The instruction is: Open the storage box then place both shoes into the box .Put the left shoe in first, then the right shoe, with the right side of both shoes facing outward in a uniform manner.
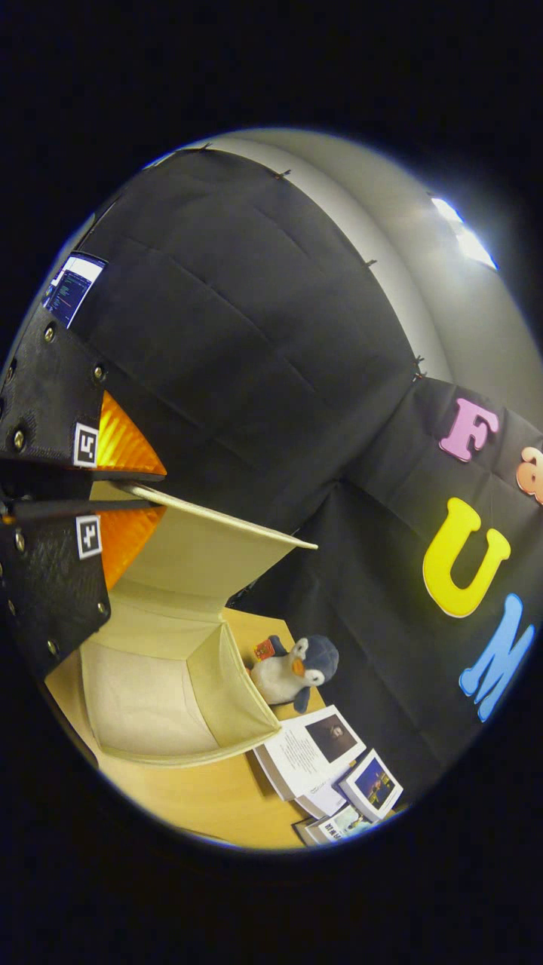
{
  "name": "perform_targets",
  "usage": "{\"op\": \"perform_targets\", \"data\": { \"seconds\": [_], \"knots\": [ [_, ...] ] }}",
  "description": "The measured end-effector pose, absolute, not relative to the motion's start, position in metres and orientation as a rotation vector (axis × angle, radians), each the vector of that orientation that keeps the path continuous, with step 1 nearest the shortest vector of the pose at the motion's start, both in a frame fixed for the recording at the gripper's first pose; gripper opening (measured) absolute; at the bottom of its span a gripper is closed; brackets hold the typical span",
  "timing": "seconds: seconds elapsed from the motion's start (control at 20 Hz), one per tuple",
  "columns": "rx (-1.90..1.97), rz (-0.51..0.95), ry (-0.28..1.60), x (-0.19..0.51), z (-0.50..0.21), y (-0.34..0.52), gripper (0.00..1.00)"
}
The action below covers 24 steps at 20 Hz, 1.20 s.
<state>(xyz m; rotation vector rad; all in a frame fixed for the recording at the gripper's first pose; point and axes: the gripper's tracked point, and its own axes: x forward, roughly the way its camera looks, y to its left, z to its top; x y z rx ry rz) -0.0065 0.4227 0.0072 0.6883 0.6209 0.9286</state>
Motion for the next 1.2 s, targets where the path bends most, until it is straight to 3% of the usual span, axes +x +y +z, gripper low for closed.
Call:
{"op": "perform_targets", "data": {
  "seconds": [0.1,0.2,0.3,0.5,0.75,1.2],
  "knots": [
    [0.616,0.966,0.617,-0.015,0.003,0.429,0.29],
    [0.535,0.998,0.597,-0.02,-0.001,0.432,0.39],
    [0.451,1.042,0.575,-0.032,0.002,0.439,0.88],
    [0.254,1.173,0.472,-0.053,0.012,0.466,0.9],
    [0.162,1.164,0.463,-0.059,-0.001,0.465,0.94],
    [0.052,0.802,0.387,0.013,-0.02,0.33,0.95]
  ]
}}
